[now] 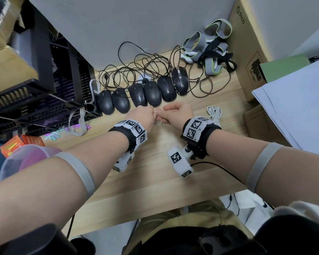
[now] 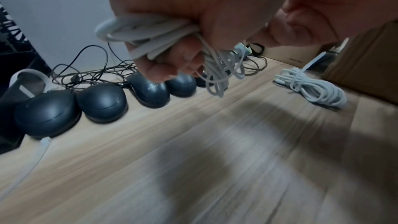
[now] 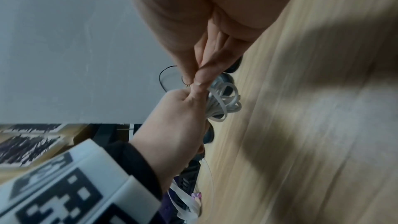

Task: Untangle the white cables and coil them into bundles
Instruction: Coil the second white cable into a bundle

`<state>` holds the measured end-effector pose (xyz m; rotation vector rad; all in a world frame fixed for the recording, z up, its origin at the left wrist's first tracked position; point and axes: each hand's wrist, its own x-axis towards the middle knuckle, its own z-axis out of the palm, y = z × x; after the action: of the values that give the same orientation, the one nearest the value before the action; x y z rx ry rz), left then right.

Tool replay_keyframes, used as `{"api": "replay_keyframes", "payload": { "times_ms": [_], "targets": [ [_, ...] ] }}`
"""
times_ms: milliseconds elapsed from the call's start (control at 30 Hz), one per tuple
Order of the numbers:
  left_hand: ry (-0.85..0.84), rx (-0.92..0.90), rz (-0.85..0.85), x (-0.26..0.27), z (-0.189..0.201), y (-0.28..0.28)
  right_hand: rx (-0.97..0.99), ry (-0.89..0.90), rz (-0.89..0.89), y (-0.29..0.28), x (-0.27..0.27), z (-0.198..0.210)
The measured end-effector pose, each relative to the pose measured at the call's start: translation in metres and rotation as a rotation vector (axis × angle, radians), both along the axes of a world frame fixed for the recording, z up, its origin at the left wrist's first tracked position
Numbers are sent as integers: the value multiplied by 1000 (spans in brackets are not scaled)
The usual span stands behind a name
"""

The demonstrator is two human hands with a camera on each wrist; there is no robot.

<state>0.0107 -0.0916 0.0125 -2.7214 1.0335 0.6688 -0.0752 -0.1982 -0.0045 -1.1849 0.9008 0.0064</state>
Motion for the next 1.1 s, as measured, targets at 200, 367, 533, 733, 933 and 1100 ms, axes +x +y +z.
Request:
{"api": "replay_keyframes", "payload": {
  "times_ms": [200,367,533,733,933,1100],
  "targets": [
    [84,-52,100,-1,-6,0,88,223,204,1,3,1],
    [212,-60,240,-5,-3,-7,454,213,132,-2,0,4],
    [544,-306,601,-4,5,-15,389,78,99,-3,-5,0],
    [839,-506,963,-2,15,-16,85,27,326,-3,-10,2],
    [544,-358,682,8,9,-12,38,-23,513,-5,-15,14],
    [725,-427,655,12,7,-7,138,-13,465,-6,-17,14]
  ]
}}
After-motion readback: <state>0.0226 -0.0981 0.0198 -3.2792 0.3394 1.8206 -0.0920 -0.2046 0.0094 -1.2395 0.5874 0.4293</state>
